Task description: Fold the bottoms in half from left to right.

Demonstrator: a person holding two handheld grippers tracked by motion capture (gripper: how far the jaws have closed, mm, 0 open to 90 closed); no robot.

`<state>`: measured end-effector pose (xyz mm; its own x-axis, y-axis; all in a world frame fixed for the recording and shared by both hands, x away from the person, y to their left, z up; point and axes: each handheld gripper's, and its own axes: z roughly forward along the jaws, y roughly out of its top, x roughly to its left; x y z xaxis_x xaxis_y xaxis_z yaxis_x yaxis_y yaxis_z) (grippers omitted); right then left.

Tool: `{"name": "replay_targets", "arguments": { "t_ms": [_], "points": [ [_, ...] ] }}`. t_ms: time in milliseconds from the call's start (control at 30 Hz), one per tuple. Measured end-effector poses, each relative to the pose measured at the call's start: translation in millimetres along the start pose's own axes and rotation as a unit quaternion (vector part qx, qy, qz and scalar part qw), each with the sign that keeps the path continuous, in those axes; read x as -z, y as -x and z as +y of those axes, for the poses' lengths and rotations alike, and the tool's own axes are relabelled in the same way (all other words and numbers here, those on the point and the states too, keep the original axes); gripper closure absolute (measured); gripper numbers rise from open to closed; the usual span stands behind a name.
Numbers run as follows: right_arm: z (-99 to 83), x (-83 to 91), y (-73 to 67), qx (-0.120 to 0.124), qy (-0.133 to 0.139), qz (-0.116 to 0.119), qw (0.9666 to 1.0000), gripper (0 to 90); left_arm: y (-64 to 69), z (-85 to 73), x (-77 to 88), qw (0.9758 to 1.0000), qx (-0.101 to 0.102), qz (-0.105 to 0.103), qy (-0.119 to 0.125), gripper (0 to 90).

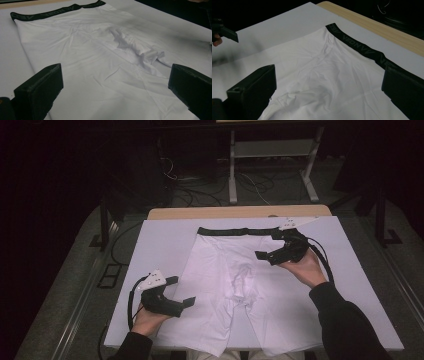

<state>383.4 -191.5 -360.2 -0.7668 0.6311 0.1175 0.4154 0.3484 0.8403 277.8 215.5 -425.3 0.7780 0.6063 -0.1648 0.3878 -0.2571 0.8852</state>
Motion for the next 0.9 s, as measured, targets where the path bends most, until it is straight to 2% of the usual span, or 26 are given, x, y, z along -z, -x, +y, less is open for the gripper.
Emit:
{"name": "replay_targets", "arguments": {
  "t_ms": [900],
  "points": [
    [29.7, -50.2, 0.9, 0.014, -0.014, 0.013, 0.9997, 0.0, -2.1, -0.1, 1.0, 1.0, -0.001, 0.003, 0.001, 0.0]
  ]
}}
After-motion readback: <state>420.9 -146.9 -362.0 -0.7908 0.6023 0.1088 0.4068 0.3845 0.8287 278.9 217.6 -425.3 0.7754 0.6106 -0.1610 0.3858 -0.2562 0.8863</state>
